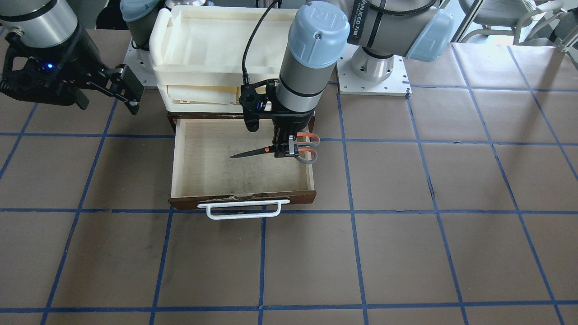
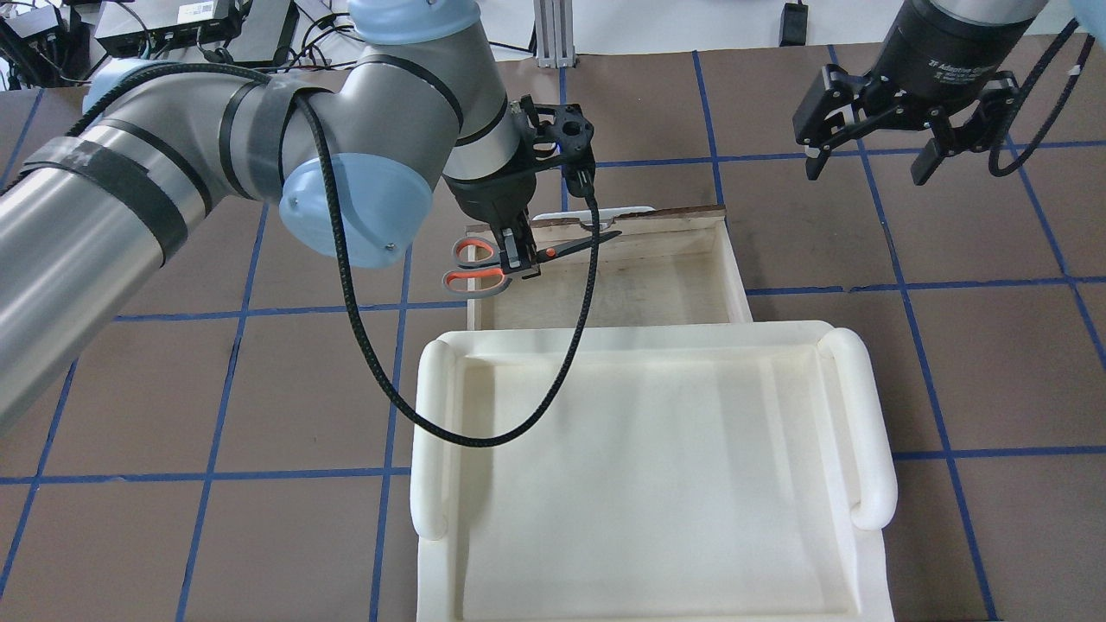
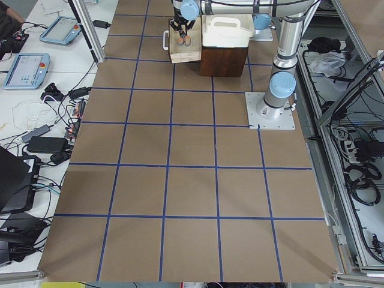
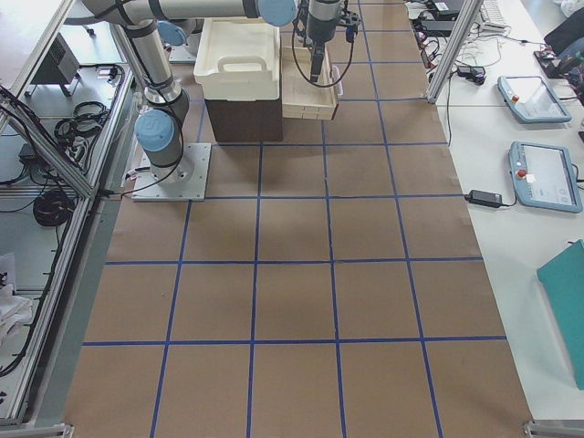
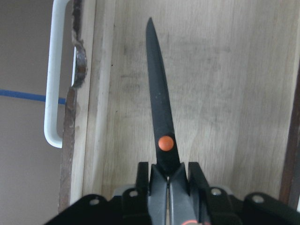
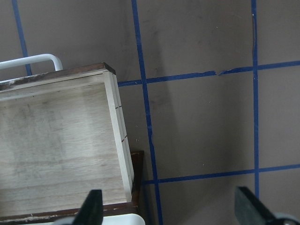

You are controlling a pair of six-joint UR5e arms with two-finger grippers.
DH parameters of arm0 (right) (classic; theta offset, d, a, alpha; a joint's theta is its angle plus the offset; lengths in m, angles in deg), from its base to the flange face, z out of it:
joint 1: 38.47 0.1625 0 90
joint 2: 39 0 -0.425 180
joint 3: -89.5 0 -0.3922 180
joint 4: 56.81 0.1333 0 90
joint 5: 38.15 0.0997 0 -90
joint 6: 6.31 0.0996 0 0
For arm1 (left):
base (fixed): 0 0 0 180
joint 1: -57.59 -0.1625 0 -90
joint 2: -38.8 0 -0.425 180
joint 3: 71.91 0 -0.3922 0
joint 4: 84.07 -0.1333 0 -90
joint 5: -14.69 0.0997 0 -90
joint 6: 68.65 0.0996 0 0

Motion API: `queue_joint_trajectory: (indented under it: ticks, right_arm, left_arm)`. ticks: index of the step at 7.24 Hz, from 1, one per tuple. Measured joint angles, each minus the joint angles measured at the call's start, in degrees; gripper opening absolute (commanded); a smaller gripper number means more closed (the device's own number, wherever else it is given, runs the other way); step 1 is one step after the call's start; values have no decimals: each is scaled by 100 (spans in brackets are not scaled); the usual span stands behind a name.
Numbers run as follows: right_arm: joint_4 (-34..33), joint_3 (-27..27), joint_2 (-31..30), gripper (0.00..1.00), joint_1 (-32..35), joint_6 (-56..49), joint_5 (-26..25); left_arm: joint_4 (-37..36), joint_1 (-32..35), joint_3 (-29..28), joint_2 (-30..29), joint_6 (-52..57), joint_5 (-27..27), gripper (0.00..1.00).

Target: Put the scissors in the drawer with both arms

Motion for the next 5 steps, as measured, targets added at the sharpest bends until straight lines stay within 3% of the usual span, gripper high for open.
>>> queue_joint_trajectory:
  ticks: [2, 5]
  right_arm:
    - [-315, 18, 82, 100, 448, 449, -39]
    - [-551, 14, 125, 100, 601, 81, -14]
  left_arm:
    - [-159, 243, 10, -139, -251, 27, 0]
    - [-259, 329, 34, -294, -317, 59, 0]
